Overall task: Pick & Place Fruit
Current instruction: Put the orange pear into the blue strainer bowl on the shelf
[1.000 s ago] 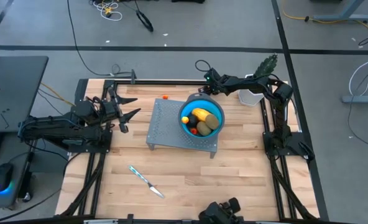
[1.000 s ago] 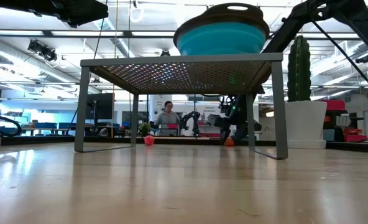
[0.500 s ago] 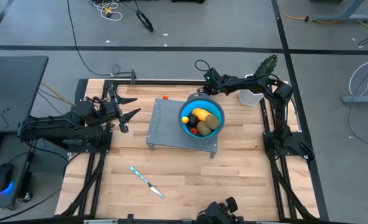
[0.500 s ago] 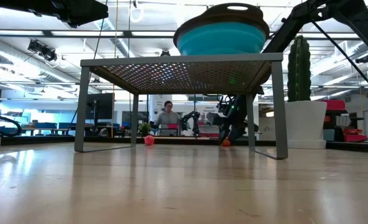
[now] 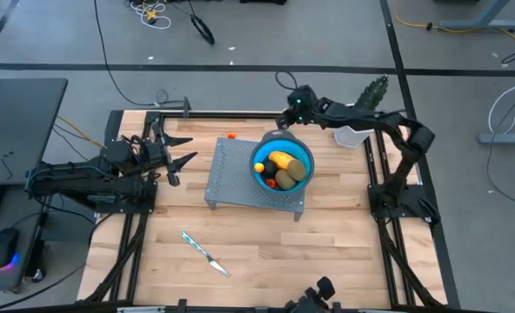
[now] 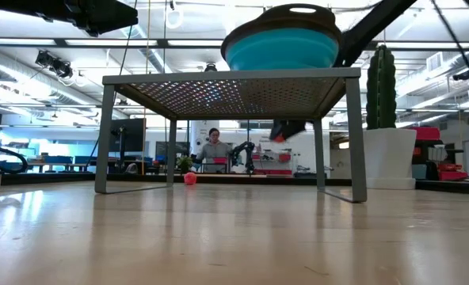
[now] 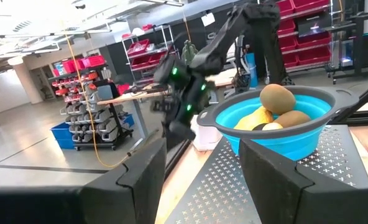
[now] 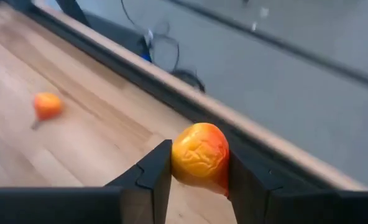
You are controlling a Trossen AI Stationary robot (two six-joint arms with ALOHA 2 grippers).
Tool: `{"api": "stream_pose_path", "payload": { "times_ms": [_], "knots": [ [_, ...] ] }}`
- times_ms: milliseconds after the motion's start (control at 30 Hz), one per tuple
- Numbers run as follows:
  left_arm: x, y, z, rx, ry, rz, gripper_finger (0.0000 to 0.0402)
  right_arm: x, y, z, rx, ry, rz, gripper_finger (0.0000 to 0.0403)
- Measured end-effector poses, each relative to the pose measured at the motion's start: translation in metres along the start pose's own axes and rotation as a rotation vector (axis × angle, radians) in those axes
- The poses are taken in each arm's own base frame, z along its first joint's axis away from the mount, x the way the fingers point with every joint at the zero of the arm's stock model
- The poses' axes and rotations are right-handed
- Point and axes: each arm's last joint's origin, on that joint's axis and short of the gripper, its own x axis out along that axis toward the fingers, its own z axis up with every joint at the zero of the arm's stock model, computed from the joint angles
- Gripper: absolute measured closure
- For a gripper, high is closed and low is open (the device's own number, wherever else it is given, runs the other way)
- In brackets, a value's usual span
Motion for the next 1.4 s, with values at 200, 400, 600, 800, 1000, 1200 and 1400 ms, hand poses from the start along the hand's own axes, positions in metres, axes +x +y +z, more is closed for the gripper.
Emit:
{"api": "stream_pose_path", "payload": {
  "times_ms": [200,400,600,800,1000,1200,1400],
  "knots": [
    [0.000,0.000,0.000,-0.001,0.001,-0.001,0.0191,-0.056,0.018,0.020,-0.074,-0.161,0.015,0.0271],
    [0.000,0.000,0.000,0.000,0.003,0.000,0.0191,-0.118,0.049,0.027,-0.172,-0.292,0.206,0.0271],
    [0.000,0.000,0.000,-0.005,0.002,-0.001,0.0191,-0.155,0.095,0.008,-0.381,-0.304,0.520,0.0271],
    [0.000,0.000,0.000,-0.030,-0.001,0.000,0.0191,-0.176,0.131,-0.015,-0.490,-0.292,0.659,0.0271],
    [0.000,0.000,0.000,-0.037,-0.001,0.000,0.0191,-0.184,0.144,-0.034,-0.545,-0.232,0.634,0.0267],
    [0.000,0.000,-0.001,-0.074,0.007,-0.002,0.0191,-0.182,0.141,-0.043,-0.540,-0.156,0.522,0.0235],
    [0.000,0.000,-0.001,-0.121,0.015,0.012,0.0191,-0.183,0.143,-0.043,-0.539,-0.159,0.548,0.0194]
  ]
}}
